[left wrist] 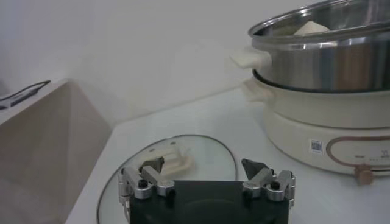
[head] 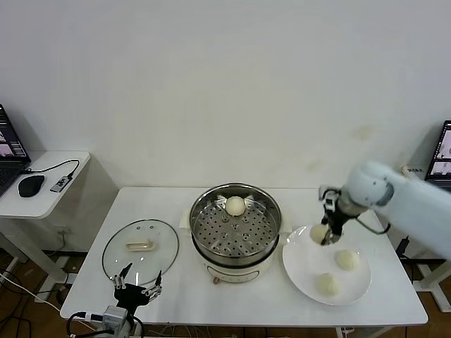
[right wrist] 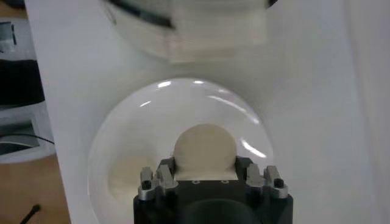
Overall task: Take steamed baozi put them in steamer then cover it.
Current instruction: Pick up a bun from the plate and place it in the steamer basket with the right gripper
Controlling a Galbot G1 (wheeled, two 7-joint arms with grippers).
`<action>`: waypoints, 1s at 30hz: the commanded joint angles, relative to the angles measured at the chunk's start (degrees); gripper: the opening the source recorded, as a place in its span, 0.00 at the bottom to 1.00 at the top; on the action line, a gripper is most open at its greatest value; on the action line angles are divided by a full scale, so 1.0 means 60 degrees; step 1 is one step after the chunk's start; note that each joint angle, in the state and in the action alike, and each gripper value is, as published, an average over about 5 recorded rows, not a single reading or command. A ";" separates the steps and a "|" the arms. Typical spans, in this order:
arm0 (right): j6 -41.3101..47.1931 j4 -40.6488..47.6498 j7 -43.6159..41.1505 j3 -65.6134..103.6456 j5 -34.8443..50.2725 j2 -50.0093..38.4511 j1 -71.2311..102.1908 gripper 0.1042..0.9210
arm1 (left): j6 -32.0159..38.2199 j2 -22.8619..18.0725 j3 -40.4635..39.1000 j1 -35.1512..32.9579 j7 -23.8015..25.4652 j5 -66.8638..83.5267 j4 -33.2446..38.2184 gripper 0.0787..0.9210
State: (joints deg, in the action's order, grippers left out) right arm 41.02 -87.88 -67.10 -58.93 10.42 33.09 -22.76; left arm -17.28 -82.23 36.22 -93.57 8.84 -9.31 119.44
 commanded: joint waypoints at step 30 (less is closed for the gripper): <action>0.0110 0.2752 0.0251 -0.0376 0.1667 0.6460 -0.0423 0.59 | -0.0030 -0.0128 0.0227 -0.0022 0.0039 -0.0061 0.0370 0.88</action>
State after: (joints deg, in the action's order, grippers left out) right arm 41.64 -74.67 -66.37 -62.56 20.67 64.47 -30.02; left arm -17.51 -82.97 37.55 -93.72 9.09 -9.71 121.79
